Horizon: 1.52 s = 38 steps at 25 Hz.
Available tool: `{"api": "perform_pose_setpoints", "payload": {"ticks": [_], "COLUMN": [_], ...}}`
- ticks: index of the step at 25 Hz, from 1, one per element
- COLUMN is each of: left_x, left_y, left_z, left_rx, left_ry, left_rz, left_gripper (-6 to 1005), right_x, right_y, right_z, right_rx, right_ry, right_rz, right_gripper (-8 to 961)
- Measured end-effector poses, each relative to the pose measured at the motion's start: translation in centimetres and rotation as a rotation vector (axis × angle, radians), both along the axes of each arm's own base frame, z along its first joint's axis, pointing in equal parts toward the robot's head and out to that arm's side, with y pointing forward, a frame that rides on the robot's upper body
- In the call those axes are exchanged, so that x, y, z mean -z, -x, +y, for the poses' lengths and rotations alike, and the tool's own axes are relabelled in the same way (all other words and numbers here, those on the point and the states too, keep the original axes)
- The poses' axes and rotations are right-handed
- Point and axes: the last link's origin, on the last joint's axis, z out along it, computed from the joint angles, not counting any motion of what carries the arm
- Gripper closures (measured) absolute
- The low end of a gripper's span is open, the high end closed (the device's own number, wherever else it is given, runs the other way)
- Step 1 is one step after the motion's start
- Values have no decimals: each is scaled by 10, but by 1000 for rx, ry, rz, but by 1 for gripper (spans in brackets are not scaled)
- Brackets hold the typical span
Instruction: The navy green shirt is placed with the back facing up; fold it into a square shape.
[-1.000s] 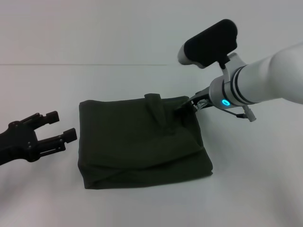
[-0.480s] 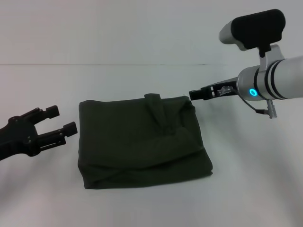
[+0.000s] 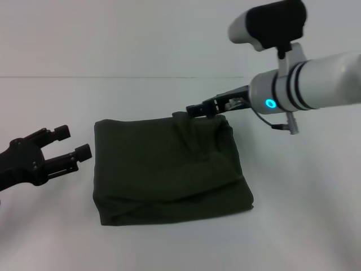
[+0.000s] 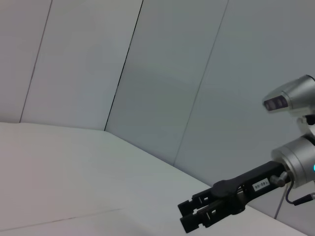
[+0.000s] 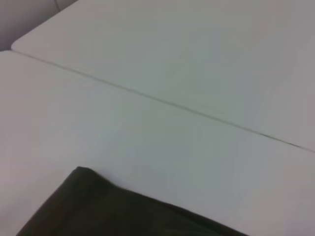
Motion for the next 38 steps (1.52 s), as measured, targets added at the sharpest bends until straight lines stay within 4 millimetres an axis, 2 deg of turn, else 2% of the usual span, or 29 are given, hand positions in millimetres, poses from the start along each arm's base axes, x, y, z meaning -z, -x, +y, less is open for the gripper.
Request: {"api": "perform_pose_setpoints", "payload": {"ticks": [1, 8, 17, 32, 38], "left_x": [0, 1, 2, 8, 9], "left_y": [0, 2, 3, 3, 4], "left_z": [0, -2, -3, -3, -4], "left_rx": [0, -7, -10, -19, -22], "left_ry": [0, -1, -2, -2, 1], "left_rz": [0, 1, 0, -7, -12], "left_gripper": [95, 95, 95, 94, 94], "right_x": [8, 28, 39, 44, 35], "right_y": [9, 22, 31, 4, -9], "right_z": [2, 7, 16, 17, 19], "right_rx": [-10, -1, -14, 19, 61], "right_ry": [24, 77, 72, 37, 0], "right_rz": [-18, -74, -120, -142, -99], "right_gripper": [72, 71, 77, 89, 93]}}
